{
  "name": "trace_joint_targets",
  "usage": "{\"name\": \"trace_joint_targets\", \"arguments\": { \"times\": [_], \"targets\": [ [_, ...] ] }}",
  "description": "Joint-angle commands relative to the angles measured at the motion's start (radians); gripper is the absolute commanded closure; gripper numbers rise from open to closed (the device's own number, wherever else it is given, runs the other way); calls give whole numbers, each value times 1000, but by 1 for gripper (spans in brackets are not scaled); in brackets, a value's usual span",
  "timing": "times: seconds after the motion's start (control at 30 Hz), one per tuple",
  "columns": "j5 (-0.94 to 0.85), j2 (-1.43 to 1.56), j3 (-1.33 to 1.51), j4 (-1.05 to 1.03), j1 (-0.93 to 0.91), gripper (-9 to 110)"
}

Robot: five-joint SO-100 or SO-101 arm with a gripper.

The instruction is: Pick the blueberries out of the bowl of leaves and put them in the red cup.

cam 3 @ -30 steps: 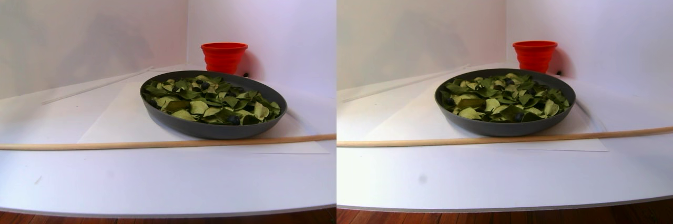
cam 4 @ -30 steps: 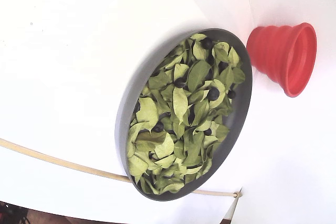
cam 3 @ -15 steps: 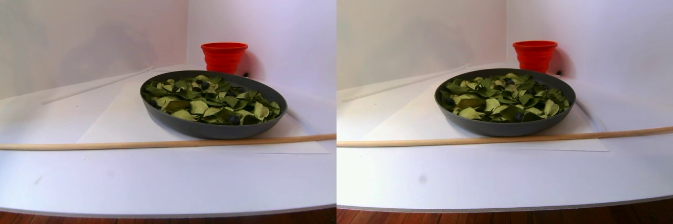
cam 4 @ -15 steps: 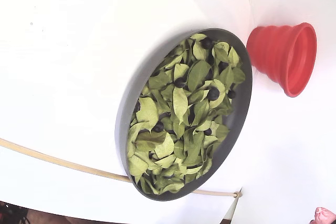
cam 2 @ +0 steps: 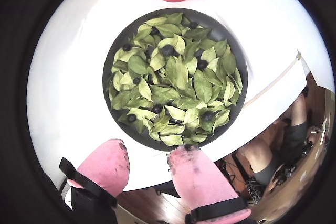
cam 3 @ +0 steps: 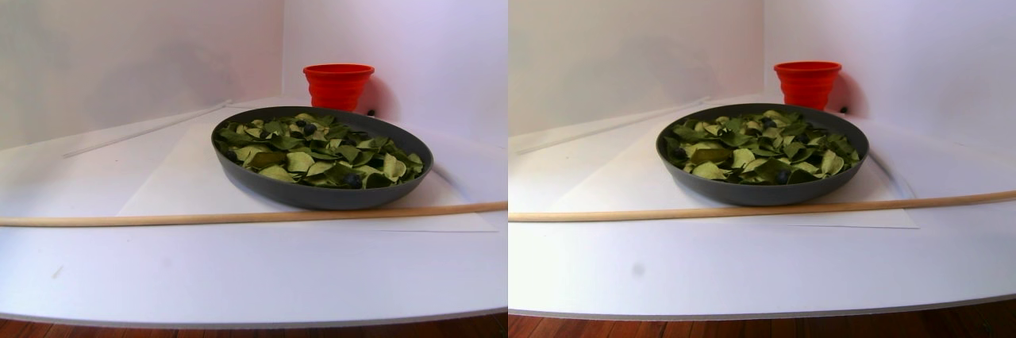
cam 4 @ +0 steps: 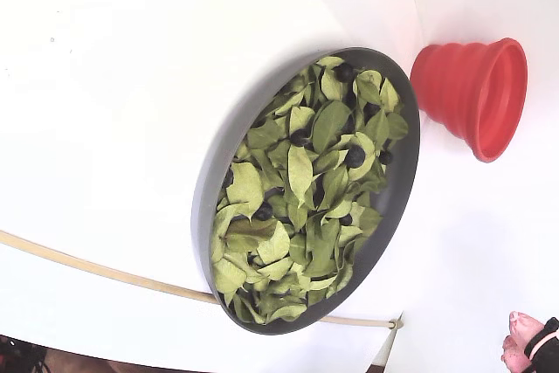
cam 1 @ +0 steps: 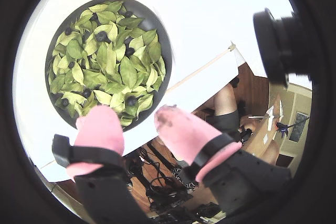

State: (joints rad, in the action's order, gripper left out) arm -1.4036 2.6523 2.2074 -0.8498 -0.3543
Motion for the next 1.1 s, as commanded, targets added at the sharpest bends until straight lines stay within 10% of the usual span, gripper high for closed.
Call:
{"name": "trace_joint_targets", "arguments": {
  "times": [0.0, 1.07],
  "targets": [
    [-9, -15, -28, 48, -17, 87],
    [-130, -345, -75, 331, -14, 87]
  ]
}}
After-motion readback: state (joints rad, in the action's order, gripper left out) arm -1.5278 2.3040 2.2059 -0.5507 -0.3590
